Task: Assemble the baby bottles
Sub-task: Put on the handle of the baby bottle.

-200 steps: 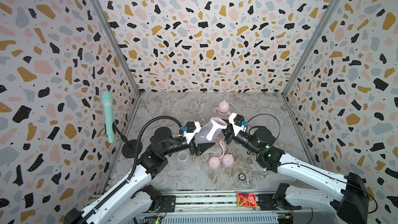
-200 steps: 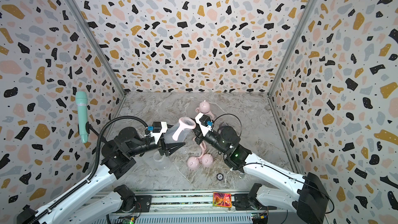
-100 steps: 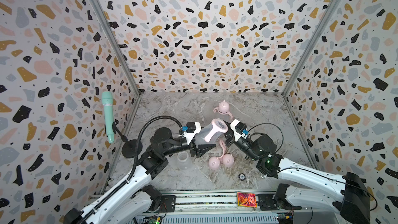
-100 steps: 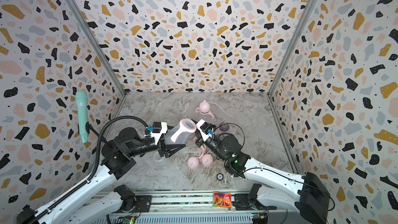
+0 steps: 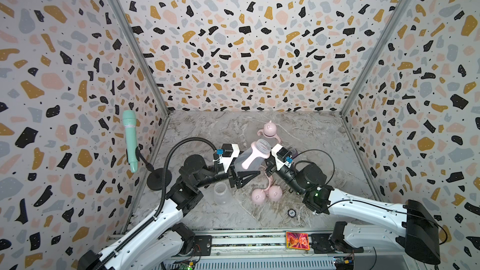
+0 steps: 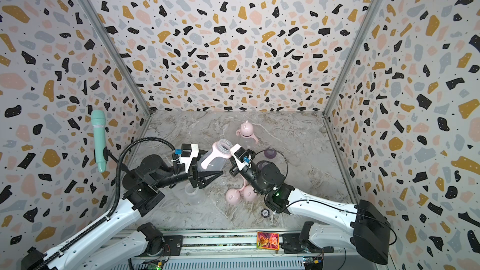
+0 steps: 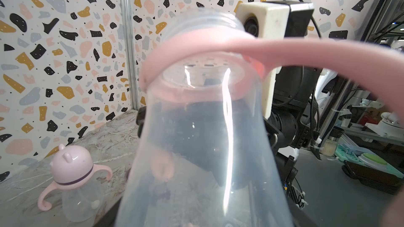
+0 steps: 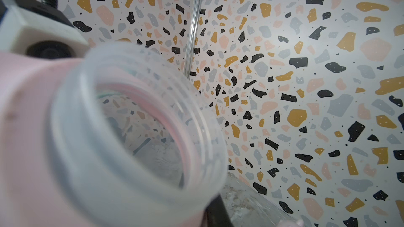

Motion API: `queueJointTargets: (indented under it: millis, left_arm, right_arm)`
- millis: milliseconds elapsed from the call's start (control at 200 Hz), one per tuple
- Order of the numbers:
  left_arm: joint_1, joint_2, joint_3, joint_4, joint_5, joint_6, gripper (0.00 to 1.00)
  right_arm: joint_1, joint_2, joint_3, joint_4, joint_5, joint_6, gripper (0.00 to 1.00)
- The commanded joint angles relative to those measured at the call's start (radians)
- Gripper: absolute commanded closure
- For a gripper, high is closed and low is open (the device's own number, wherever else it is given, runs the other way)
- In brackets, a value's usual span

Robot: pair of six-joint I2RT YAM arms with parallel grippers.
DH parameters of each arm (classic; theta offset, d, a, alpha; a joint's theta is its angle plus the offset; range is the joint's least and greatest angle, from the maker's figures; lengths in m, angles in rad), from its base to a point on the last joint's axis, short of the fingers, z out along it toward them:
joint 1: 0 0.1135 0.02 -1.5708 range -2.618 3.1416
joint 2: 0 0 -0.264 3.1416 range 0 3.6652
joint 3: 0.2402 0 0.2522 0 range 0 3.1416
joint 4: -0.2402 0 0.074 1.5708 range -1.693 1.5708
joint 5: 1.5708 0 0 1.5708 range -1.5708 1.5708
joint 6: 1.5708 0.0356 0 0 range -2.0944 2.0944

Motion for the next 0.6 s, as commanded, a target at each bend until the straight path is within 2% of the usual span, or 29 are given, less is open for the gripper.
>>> queueJointTargets:
  millis: [0, 25, 125, 260, 466, 591]
  left_arm:
    - [0.006, -0.015, 0.017, 0.211, -0.059, -0.036, 0.7]
    - [0.005, -0.015, 0.017, 0.212, -0.067, -0.037, 0.7]
    - [0.006, -0.023, 0.017, 0.181, -0.13, -0.017, 0.7]
    - [0.005, -0.046, 0.015, 0.105, -0.257, 0.036, 0.7]
    - [0.005, -0.084, -0.014, 0.072, -0.393, 0.088, 0.69]
    - [0.006, -0.1, -0.019, 0.033, -0.446, 0.116, 0.69]
  right_arm:
    - [0.025, 0.026, 0.006, -0.136, -0.129, -0.007, 1.0]
    - [0.026, 0.024, 0.007, -0.137, -0.13, -0.002, 0.99]
    - [0.025, 0.011, 0.017, -0.172, -0.124, 0.019, 0.86]
    - [0.025, -0.024, 0.043, -0.269, -0.102, 0.05, 0.64]
    - [0.011, -0.072, 0.063, -0.408, -0.072, 0.096, 0.47]
    - [-0.029, -0.112, 0.054, -0.47, -0.117, 0.161, 0.39]
